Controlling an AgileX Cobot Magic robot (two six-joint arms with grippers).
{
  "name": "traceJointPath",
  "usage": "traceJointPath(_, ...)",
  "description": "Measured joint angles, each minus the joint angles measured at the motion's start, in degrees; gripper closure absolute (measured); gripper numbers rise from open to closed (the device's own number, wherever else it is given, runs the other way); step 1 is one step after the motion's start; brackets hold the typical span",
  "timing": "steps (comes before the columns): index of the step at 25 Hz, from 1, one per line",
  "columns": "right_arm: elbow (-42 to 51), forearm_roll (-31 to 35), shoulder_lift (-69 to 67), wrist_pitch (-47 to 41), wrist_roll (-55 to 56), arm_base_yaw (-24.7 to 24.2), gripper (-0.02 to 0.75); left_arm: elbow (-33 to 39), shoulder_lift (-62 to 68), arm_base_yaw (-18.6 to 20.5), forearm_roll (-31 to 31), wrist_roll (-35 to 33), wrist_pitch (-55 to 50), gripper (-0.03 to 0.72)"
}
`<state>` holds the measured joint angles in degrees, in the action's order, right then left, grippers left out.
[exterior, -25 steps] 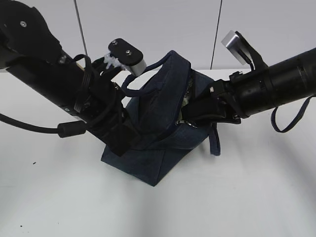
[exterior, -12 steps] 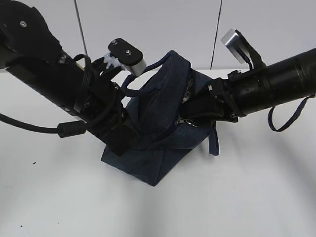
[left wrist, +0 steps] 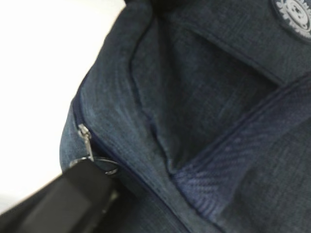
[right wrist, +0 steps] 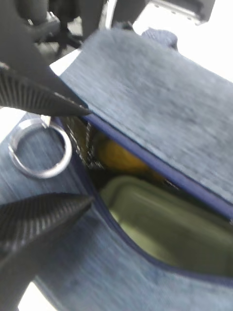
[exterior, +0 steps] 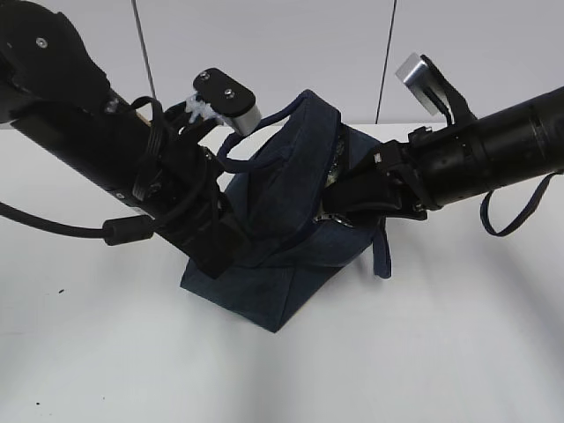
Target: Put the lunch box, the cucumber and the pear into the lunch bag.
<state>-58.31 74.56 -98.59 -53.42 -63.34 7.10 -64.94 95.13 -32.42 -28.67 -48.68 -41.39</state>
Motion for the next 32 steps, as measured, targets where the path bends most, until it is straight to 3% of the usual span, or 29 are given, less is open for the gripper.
traceJointPath(10, 0.00, -2.54, 0.00, -5.38, 0.82, 0.00, 0.333, 0.00, 0.00, 0.00, 0.00, 0.02, 0.00, 0.683)
traceJointPath(25, 0.00, 1.10, 0.00, 2.62, -4.78, 0.00, 0.333, 0.00, 0.00, 0.00, -0.06, 0.02, 0.00, 0.683)
traceJointPath(32, 0.00, 3.02, -2.93, -0.04, -6.81, 0.00, 0.333, 0.00, 0.00, 0.00, -0.28, 0.02, 0.00, 0.683)
